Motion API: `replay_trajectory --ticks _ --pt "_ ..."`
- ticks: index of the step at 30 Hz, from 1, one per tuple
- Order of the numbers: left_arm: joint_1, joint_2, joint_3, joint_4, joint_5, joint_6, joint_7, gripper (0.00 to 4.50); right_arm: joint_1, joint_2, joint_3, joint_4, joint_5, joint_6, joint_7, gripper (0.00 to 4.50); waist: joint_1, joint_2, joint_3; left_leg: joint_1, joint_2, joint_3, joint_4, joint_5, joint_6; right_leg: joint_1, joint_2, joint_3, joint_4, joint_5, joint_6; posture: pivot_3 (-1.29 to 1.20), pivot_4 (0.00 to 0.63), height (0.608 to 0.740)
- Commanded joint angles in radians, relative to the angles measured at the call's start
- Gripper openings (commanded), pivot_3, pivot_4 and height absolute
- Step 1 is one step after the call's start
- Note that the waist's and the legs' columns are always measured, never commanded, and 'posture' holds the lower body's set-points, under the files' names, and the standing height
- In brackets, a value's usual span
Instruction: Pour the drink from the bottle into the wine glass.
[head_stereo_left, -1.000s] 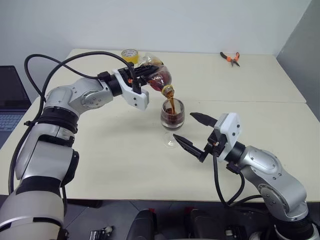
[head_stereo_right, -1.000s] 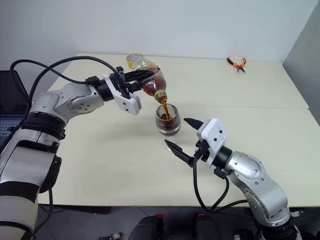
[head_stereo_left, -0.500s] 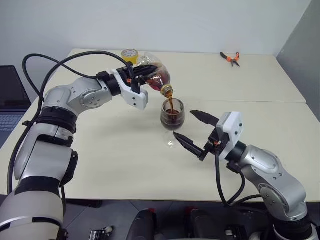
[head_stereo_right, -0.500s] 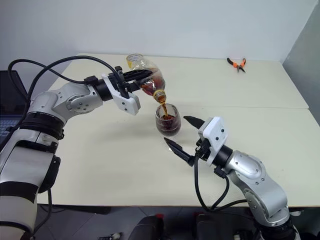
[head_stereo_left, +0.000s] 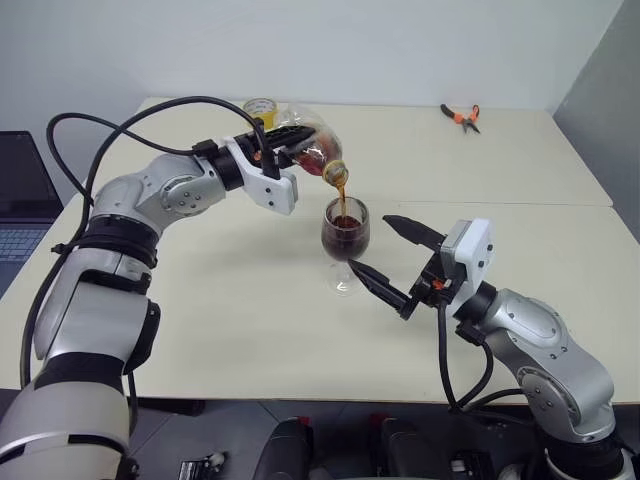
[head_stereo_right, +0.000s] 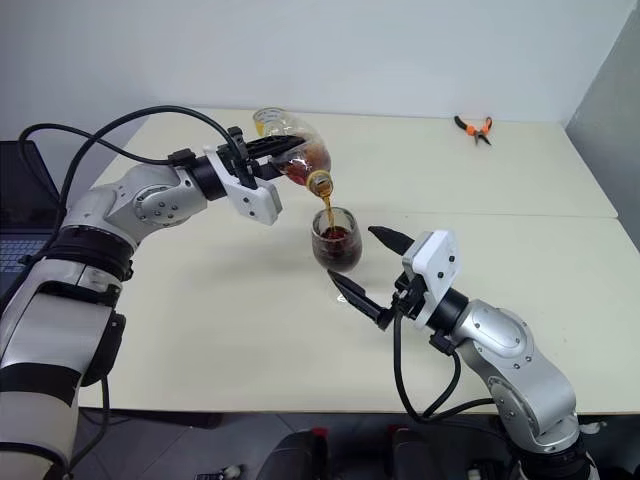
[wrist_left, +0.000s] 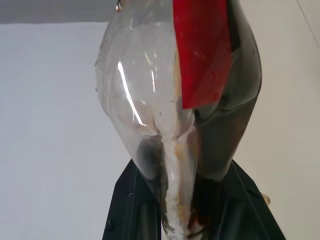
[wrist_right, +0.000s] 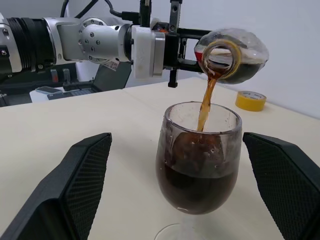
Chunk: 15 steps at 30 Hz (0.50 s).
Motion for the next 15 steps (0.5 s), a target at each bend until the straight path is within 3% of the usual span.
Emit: replay_trajectory --ticks 1,9,15 --pt "0.022 0.000 0.042 -0.057 -0.095 0.009 -0.053 0.63 -0.002 0.002 -0.007 -0.038 0.011 -0.026 0.009 4.50 -0.002 0.000 0.000 0.000 0.000 0.000 0.000 0.000 0.000 0.000 0.000 0.000 0.000 0.000 0.000 0.00 0.150 0.740" --pt "0.140 -0.016 0.085 -0.191 -0.262 0.074 -0.180 0.63 -0.003 -0.002 -0.004 -0.038 0.010 -0.032 0.028 4.50 -0.002 0.000 0.000 0.000 0.000 0.000 0.000 0.000 0.000 0.000 0.000 0.002 0.000 0.000 0.000 0.00 0.150 0.740" --pt "0.290 -0.073 0.194 -0.376 -0.484 0.343 -0.270 0.63 0.002 -0.008 0.004 -0.056 0.010 -0.037 0.043 4.50 -0.003 0.000 0.000 0.000 0.001 -0.001 0.001 0.000 0.000 0.000 0.000 0.003 0.001 0.000 0.000 0.00 0.150 0.740"
